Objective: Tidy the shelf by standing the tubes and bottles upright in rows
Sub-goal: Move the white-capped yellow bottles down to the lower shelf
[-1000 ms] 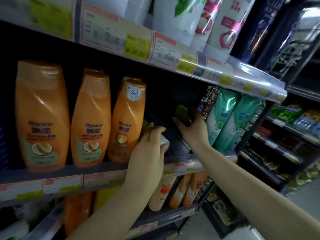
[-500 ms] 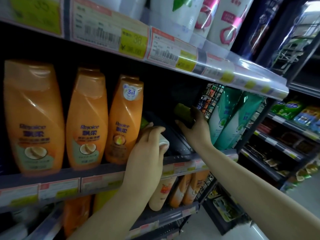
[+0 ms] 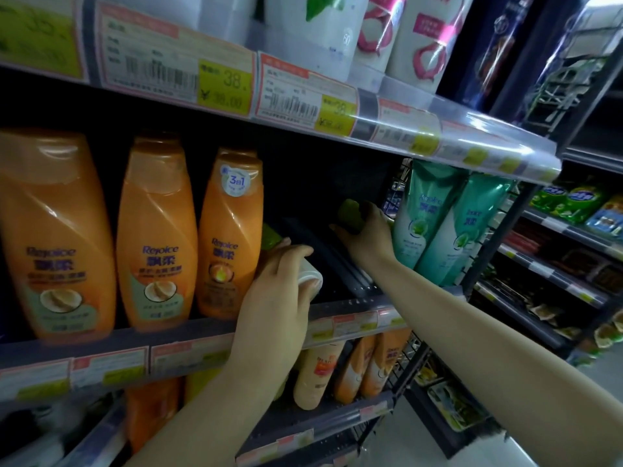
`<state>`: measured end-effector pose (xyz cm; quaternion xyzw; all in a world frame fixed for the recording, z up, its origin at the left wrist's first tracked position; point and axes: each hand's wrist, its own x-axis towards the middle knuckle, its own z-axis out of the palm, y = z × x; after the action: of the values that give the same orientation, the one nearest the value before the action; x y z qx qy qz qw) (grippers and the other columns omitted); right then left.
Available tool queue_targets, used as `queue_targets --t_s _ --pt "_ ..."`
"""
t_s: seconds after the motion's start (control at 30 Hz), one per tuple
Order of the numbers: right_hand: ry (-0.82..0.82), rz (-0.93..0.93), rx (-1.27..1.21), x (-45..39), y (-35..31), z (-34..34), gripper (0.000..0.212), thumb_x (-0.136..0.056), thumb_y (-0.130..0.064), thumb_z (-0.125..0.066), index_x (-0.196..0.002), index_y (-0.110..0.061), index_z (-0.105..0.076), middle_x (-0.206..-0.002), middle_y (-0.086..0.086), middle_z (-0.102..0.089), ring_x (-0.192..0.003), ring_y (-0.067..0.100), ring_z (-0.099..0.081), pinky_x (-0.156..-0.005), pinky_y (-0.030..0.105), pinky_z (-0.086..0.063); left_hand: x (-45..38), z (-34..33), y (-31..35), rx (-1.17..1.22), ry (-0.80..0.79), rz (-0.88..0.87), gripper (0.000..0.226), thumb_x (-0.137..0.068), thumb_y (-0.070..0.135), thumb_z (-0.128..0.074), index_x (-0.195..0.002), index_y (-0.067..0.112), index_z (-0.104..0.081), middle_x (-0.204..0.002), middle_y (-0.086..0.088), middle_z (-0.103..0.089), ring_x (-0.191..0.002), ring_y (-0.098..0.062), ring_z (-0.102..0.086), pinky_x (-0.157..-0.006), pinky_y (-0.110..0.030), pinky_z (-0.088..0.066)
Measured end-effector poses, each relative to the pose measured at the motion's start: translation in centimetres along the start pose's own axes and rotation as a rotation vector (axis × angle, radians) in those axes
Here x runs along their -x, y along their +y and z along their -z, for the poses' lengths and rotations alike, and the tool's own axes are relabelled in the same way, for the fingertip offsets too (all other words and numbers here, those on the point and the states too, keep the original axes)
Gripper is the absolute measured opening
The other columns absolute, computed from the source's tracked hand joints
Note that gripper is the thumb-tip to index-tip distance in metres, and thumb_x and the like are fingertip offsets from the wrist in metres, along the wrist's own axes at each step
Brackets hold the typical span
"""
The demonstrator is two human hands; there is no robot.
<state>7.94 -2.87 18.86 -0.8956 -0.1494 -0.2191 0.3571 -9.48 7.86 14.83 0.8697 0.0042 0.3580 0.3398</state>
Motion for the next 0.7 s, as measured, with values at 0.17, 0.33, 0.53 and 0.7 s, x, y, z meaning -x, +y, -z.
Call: queue_targets --t_s 0.17,0.33,0.53,0.7 --pt "0.009 -0.046 -0.051 -0.7 0.2 -1.1 0.073 -0.078 -0.027 -0.074 -0.137 -0.003 -0.038 -0.137 0.015 -0.046 -0.129 0.028 -0.041 -0.104 0.031 -0.033 0.0 -0.1 0.0 -0.006 0.005 0.001 0.044 -0.088 0.018 -0.060 -0.130 0.023 -0.047 -0.138 0.001 -0.049 -0.128 -0.011 -0.043 -0.096 -0.011 -0.030" --pt "0.017 -0.047 0.035 -1.7 0.8 -1.7 0.075 -0.078 -0.029 -0.075 -0.137 0.000 -0.038 -0.138 0.018 -0.045 -0.130 0.030 -0.039 -0.107 0.035 -0.032 -0.1 -0.2 0.0 0.032 0.027 0.006 0.043 -0.089 0.016 -0.060 -0.130 0.019 -0.048 -0.136 -0.001 -0.051 -0.127 -0.012 -0.044 -0.092 -0.006 -0.025" --pt "-0.004 -0.058 0.118 -2.8 0.8 -2.5 0.073 -0.080 -0.024 -0.072 -0.139 -0.001 -0.035 -0.141 0.017 -0.039 -0.131 0.029 -0.035 -0.106 0.032 -0.027 -0.1 -0.2 0.0 0.073 0.040 0.012 0.044 -0.088 0.017 -0.061 -0.130 0.019 -0.049 -0.135 -0.002 -0.052 -0.123 -0.014 -0.049 -0.085 -0.008 -0.030" --pt "0.007 -0.088 0.164 -3.7 1.3 -2.8 0.070 -0.081 -0.017 -0.070 -0.139 -0.004 -0.033 -0.141 0.016 -0.038 -0.130 0.031 -0.037 -0.107 0.036 -0.031 -0.1 -0.5 -0.2 0.103 0.040 0.010 0.043 -0.082 0.012 -0.068 -0.124 0.014 -0.055 -0.129 -0.007 -0.058 -0.121 -0.021 -0.054 -0.086 -0.018 -0.039"
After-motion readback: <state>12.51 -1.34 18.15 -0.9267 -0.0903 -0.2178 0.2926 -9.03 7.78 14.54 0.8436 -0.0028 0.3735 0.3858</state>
